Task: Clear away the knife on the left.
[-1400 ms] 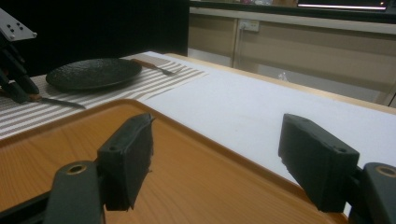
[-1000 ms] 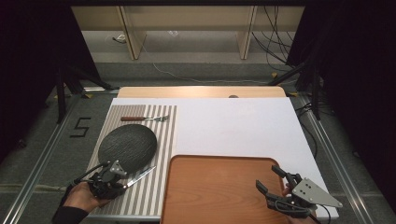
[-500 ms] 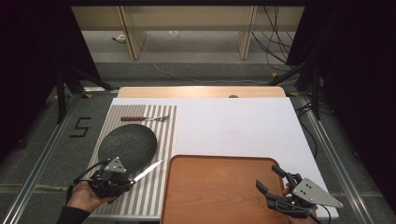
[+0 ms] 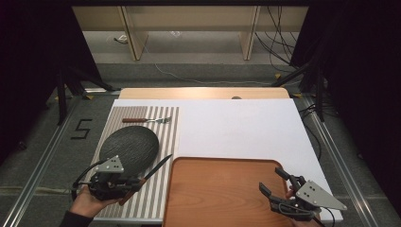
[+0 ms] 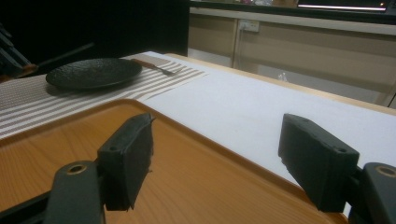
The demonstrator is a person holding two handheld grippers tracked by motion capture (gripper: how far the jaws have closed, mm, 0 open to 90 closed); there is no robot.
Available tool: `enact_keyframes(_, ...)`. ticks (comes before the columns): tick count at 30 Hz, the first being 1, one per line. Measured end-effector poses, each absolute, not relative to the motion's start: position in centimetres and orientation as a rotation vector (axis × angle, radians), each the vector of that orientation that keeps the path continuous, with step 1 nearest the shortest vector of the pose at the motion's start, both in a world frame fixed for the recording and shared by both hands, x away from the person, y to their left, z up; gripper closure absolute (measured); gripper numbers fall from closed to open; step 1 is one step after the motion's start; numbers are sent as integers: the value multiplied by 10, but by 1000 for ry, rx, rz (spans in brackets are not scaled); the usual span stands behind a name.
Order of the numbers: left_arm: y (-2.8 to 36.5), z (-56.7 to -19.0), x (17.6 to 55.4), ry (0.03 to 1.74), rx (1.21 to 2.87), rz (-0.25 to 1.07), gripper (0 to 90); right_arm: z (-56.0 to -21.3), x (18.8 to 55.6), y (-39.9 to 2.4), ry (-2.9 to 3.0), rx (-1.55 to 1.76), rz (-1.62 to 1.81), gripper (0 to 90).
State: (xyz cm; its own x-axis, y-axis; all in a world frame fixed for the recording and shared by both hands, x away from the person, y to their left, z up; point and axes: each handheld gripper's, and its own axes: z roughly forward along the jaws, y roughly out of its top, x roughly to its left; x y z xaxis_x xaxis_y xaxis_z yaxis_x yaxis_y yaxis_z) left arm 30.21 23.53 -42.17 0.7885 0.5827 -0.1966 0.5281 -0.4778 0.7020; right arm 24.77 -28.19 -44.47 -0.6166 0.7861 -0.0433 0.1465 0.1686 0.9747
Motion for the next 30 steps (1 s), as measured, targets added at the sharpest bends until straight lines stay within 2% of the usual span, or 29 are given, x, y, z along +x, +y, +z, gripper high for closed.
enact_keyframes(12,215,-414,295,785,2055,65,767,-445,248,-282,1891,877,1481,274)
enact_keyframes(16,209,-416,298,724,2033,59,767,-445,248,-282,1891,880,1481,274)
enact_keyframes(17,207,-415,294,768,2023,50,767,-445,248,-282,1891,880,1481,274)
enact_keyframes(30,169,-412,278,660,2087,10,767,-445,248,-282,1890,881,1483,274)
